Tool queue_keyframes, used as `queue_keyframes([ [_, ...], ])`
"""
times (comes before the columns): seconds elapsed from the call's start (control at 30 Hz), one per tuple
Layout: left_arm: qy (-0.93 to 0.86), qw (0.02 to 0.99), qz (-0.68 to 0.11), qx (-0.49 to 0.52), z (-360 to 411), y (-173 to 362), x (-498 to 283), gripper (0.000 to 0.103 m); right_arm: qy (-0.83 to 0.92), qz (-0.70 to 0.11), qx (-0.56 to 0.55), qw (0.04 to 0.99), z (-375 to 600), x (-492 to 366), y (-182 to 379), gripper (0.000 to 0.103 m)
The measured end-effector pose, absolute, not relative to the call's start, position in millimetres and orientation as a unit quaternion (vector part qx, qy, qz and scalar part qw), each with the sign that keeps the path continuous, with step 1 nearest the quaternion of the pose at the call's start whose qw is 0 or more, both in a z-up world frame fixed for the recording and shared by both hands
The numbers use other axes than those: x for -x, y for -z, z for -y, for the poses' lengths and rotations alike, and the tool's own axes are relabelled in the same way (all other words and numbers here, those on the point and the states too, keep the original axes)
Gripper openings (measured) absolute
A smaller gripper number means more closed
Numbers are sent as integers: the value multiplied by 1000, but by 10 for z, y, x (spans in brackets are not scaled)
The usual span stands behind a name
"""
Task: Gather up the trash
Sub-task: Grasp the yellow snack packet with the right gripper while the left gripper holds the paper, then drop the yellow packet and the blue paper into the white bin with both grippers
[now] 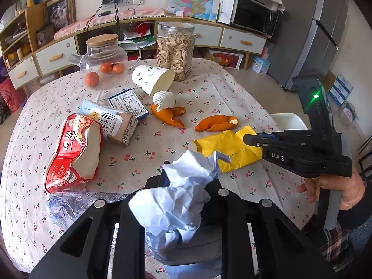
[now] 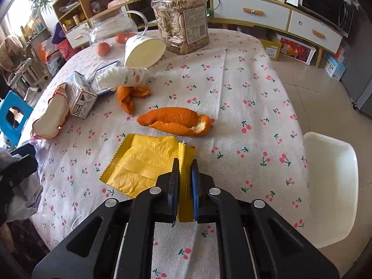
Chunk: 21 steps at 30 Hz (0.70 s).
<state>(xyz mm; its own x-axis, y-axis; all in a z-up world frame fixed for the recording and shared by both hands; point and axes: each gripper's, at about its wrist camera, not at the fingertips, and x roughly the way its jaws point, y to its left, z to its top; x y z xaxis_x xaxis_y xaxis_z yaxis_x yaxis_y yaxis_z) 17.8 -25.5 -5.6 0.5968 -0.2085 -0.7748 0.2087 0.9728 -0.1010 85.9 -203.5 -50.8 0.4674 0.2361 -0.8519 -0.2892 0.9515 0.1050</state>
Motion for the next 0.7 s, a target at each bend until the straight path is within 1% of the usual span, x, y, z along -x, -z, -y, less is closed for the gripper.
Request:
queue_keyframes([
  [0.2, 120, 893, -434, -2, 299, 63, -182, 22, -151, -481, 29, 863, 2245, -702, 393, 8],
  [0.4, 128, 897, -423, 1, 424, 16, -243, 22, -132, -431, -4, 893, 2547, -641, 122, 7],
  [0.7, 144, 907, -395, 16, 686, -210, -421, 22, -77, -368, -53, 925, 3014, -648, -206, 7],
])
